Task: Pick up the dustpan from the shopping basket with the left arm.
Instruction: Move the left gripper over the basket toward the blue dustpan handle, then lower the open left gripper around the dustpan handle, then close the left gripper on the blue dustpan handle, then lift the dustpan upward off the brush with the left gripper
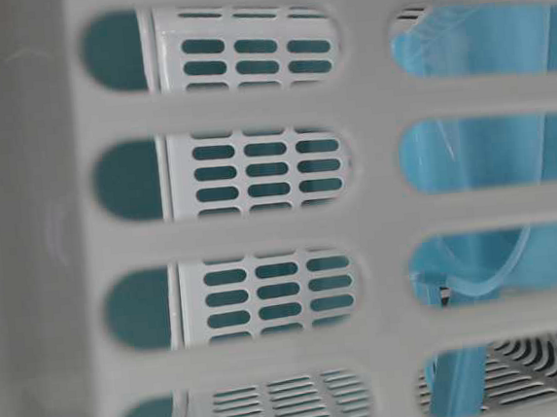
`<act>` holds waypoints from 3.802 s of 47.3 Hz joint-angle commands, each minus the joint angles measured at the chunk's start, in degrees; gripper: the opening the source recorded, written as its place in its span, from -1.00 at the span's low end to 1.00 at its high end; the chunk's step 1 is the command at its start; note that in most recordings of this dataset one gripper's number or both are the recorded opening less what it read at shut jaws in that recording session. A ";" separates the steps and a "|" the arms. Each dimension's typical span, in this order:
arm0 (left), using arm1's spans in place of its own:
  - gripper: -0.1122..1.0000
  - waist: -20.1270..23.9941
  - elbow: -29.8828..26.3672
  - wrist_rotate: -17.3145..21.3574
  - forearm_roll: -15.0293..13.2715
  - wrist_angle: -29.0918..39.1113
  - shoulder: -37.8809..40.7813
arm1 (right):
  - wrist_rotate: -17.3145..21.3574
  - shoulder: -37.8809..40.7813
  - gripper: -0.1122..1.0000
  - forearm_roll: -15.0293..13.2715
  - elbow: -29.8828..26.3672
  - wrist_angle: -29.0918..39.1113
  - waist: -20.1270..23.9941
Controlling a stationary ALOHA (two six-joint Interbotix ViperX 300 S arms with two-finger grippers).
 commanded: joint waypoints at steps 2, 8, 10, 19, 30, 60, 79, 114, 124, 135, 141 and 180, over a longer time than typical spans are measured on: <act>-0.70 -0.35 -5.45 -1.76 2.37 4.31 -0.26 | 0.35 0.35 -0.80 0.35 -0.97 0.09 -0.18; -0.80 -0.35 -12.13 -2.55 2.37 14.59 1.23 | 0.35 0.09 -0.80 0.70 -1.32 3.87 -0.26; -0.80 -0.53 -14.24 -2.72 2.37 18.19 2.02 | 0.35 0.09 -0.80 0.70 -1.93 5.89 -0.26; -0.80 -1.58 -24.08 -2.64 2.46 32.96 7.73 | 0.09 0.09 -0.80 0.70 -5.19 16.08 -0.18; -0.80 -2.20 -34.28 -3.60 2.37 46.93 16.26 | 0.00 -0.18 -0.80 0.70 -6.68 20.04 -0.26; -0.49 -4.48 -52.82 -4.04 2.37 69.61 38.06 | 0.26 -0.18 0.63 0.70 -6.94 22.24 -1.41; 0.80 -7.21 -59.33 -4.39 2.46 75.06 52.73 | 0.26 -0.44 0.63 0.70 -6.94 21.97 -2.37; 0.30 -8.88 -55.02 -6.77 2.37 74.71 61.44 | 0.35 -1.05 0.63 0.70 -5.45 21.88 -2.37; -0.29 -8.88 -56.43 -6.86 2.46 74.62 58.97 | 0.35 -1.14 0.63 0.70 -5.01 21.80 -2.37; -0.29 -8.17 -58.18 -7.03 2.46 73.74 52.91 | 0.44 -1.93 0.62 0.70 -4.39 21.80 -2.37; -0.29 -7.47 -58.80 -7.12 2.46 72.07 49.13 | 1.32 -2.72 0.62 0.70 -4.22 21.71 -2.37; -0.29 -5.80 -49.39 -6.42 2.46 50.10 34.10 | 1.93 -4.57 0.62 0.70 -3.43 21.62 -2.37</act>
